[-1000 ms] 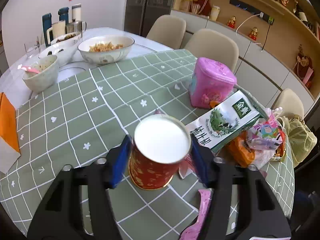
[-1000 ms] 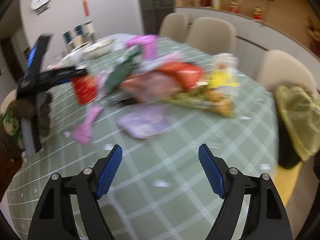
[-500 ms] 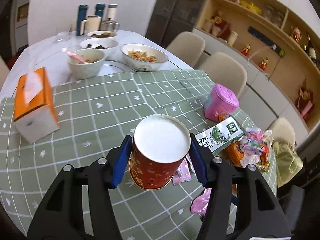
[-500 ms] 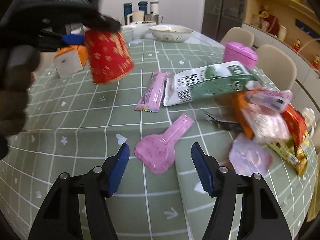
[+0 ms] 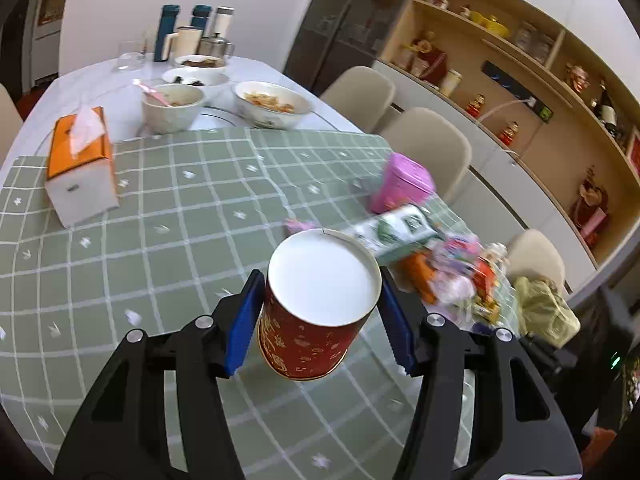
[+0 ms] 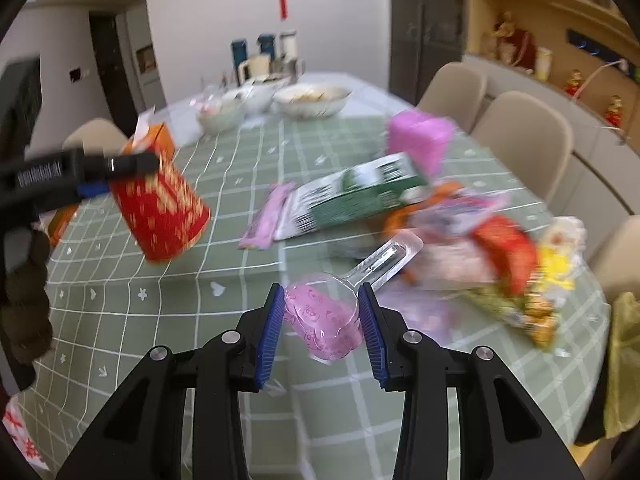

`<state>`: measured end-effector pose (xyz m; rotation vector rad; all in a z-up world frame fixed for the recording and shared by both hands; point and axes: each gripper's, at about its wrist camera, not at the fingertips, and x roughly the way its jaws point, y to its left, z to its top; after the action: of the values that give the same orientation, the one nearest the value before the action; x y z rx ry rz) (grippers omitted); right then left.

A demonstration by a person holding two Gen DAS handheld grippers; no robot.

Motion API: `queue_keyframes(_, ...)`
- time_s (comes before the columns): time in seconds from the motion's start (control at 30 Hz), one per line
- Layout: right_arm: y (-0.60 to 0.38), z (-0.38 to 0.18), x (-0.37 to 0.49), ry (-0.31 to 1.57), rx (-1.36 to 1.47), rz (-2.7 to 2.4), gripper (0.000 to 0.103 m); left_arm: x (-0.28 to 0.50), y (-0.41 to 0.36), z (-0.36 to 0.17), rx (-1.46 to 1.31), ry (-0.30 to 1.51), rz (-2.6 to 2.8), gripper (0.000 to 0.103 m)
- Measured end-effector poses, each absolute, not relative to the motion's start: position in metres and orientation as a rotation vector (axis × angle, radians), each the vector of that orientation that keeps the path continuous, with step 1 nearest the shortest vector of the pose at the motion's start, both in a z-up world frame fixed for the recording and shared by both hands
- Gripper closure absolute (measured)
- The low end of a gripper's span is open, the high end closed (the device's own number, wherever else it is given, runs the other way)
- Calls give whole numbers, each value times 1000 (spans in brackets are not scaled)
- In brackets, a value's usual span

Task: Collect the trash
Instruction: 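Grasp the pink plastic spoon with the right gripper and lift it, then carry the red cup and pink spoon to the bin with both grippers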

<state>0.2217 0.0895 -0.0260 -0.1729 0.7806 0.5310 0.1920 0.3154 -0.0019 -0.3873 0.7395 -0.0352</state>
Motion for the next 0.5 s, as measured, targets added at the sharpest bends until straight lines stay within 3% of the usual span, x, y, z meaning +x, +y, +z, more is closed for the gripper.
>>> queue_keyframes(0.5,-95,39,172,609,-152,350,67,207,118,59,-247,670,-263,50)
